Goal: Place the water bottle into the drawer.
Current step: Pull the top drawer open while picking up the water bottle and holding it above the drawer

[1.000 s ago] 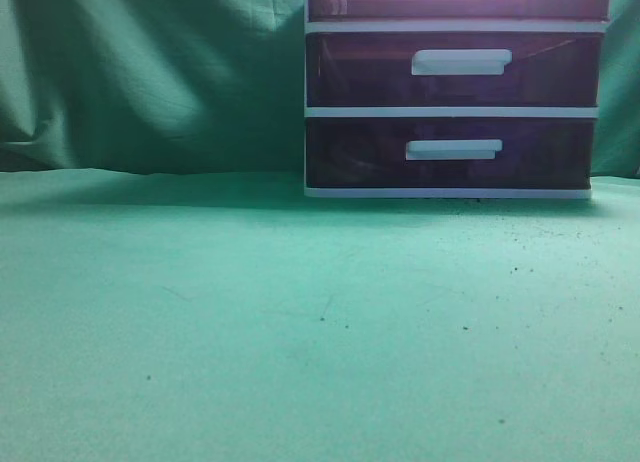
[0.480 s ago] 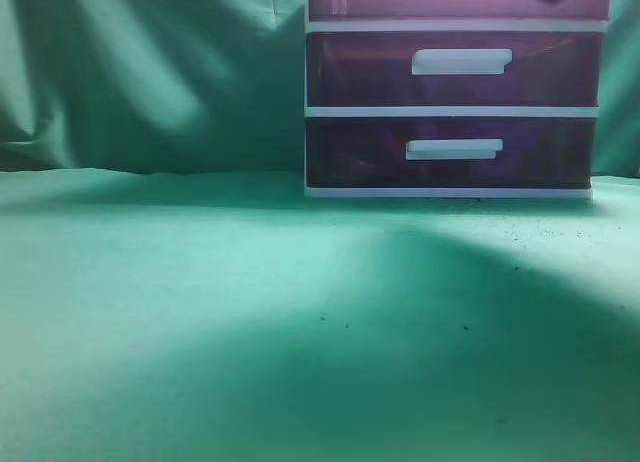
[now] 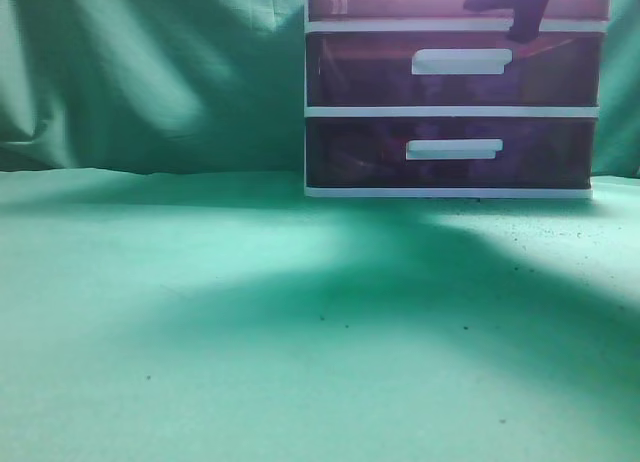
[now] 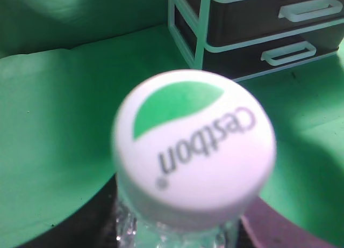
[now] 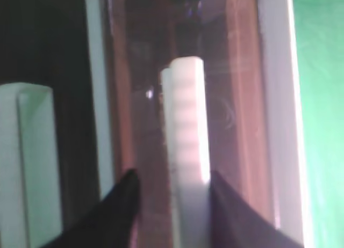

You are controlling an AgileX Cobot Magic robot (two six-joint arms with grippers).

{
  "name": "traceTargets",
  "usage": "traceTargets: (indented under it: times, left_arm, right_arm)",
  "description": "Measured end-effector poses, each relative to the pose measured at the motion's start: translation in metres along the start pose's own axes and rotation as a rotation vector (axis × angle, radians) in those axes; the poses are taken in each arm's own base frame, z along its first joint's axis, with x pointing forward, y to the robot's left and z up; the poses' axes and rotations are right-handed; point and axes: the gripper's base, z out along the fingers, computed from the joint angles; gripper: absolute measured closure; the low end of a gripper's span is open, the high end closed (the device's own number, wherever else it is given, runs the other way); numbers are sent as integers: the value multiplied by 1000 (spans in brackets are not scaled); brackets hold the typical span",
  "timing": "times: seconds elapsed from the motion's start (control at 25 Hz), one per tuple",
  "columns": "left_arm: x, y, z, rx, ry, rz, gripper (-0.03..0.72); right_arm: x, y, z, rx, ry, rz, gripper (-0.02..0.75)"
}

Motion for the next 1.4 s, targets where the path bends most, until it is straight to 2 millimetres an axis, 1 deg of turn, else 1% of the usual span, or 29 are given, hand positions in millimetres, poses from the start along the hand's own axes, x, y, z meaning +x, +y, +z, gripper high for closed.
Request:
traceTargets:
  times: [0.12, 0.16, 0.28, 0.44, 0.52, 0.56, 0.8, 0.92, 1.04, 1.24, 1.32, 1.4]
  left_arm:
    - [0, 0, 0, 0, 0, 1, 414]
    - [0, 0, 0, -1, 0, 2, 414]
    - [0, 0, 0, -2, 0, 4, 414]
    - [0, 1, 0, -11, -1, 20, 414]
    - [0, 1, 0, -12, -1, 22, 414]
    - [0, 1, 0, -12, -1, 22, 414]
    - [0, 1, 0, -13, -1, 24, 414]
    - [0, 1, 0, -13, -1, 24, 414]
    - [-2, 1, 0, -6, -22, 16, 414]
    - [-13, -2, -2, 18, -125, -17, 414]
    - [-23, -7, -4, 47, -186, -26, 414]
    - [-39, -20, -6, 104, -258, 8, 414]
  right_arm:
    - [-1, -4, 0, 22, -8, -9, 635]
    - [-2, -6, -1, 18, -9, -41, 658]
    - [-2, -11, -7, 2, 4, -71, 648]
    - [-6, -12, -28, -26, 13, -78, 648]
    - [-8, -12, -44, -34, 12, -81, 648]
    - [-10, -9, -52, -44, 8, -86, 648]
    - [-20, 1, -109, -56, -20, -111, 648]
    - [-23, 5, -127, -55, -25, -110, 648]
    - [-24, 8, -134, -52, -31, -82, 648]
    - [-24, 12, -136, -56, -37, -71, 648]
    - [-25, 12, -136, -53, -39, -69, 648]
    - [-25, 12, -136, -53, -39, -70, 648]
